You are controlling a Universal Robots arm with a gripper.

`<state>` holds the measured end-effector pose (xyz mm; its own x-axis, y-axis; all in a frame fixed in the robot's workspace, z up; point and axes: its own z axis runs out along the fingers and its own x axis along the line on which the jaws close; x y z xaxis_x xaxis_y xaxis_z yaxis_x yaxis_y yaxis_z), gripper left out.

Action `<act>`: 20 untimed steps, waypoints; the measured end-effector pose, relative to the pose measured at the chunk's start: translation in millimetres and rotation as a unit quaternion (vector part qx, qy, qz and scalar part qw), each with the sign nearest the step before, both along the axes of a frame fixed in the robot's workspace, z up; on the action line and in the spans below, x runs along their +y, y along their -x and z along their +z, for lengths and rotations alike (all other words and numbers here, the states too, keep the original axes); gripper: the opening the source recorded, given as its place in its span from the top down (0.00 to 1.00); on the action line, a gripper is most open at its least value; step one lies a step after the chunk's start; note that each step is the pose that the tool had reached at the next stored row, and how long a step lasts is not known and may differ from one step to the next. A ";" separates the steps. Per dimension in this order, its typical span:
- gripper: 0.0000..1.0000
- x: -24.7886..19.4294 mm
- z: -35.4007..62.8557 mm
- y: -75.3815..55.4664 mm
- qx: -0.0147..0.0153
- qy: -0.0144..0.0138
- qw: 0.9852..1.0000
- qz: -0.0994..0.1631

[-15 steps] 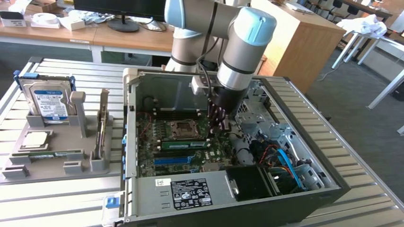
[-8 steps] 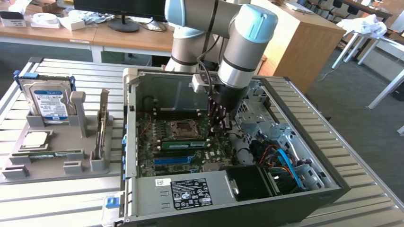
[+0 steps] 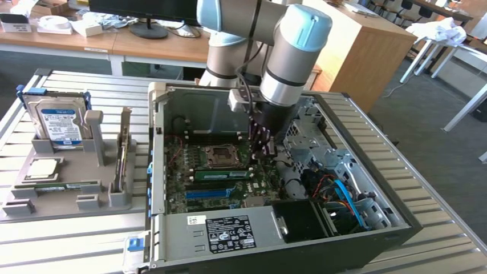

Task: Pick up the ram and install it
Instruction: 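Insert the ram into the slot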

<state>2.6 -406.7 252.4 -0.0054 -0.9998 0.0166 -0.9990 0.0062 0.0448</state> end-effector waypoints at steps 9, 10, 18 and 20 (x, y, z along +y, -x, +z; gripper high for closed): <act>0.90 1.3 -0.1 18.8 0.000 0.000 1.000 0.000; 0.90 1.5 -0.2 21.0 0.000 0.000 1.000 0.000; 0.90 3.1 -0.3 40.5 0.000 0.000 1.000 0.000; 0.90 3.5 -0.4 45.3 0.000 0.000 1.000 0.000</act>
